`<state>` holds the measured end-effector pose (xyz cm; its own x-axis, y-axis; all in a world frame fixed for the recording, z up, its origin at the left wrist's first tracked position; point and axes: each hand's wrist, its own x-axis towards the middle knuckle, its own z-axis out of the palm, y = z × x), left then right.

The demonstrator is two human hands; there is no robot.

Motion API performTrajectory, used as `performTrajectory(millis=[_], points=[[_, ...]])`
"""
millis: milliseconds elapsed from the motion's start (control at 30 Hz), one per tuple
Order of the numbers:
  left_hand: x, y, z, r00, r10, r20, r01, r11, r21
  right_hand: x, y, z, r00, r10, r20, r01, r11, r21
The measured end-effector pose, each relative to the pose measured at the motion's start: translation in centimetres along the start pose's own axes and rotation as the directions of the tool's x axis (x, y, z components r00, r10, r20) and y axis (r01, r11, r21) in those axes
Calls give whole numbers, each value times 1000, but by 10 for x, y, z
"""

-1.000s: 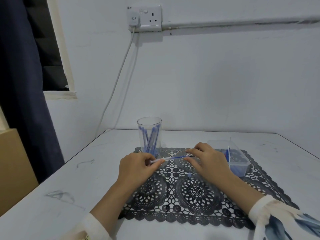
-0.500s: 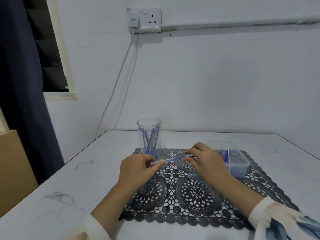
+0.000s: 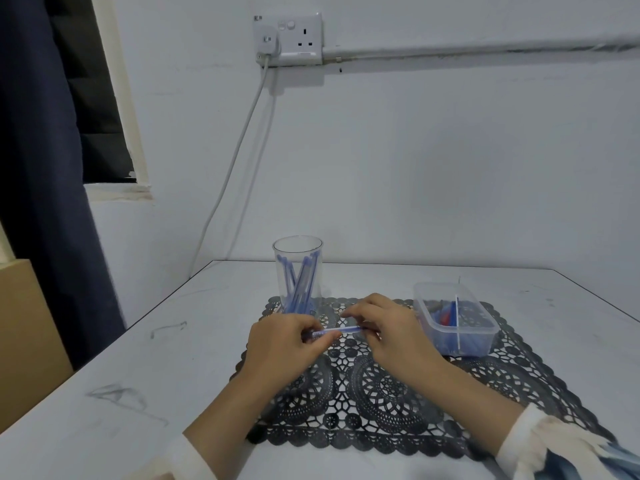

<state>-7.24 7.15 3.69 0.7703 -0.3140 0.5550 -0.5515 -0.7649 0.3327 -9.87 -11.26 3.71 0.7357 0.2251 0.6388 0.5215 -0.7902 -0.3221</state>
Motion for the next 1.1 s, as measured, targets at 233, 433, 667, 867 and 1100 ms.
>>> performTrajectory(millis=[233, 433, 667, 867, 1100], points=[[0, -1, 0, 1000, -9, 6, 9, 1000, -15, 1, -8, -4, 994, 107, 34, -110, 988, 109], [0, -2, 1, 1000, -18, 11, 18, 1000, -17, 4, -9, -10, 969, 233, 80, -244, 952, 183], [1, -5, 3, 999, -45, 10, 45, 999, -19, 12, 3, -20, 919, 369, 138, -383, 919, 95], [2, -8, 5, 998, -54, 11, 54, 998, -9, 11, 15, -20, 801, 460, 384, -449, 885, -123], [3, -8, 5, 998, -62, 18, 62, 998, 0, 5, 13, -11, 792, 421, 442, -339, 905, -257]])
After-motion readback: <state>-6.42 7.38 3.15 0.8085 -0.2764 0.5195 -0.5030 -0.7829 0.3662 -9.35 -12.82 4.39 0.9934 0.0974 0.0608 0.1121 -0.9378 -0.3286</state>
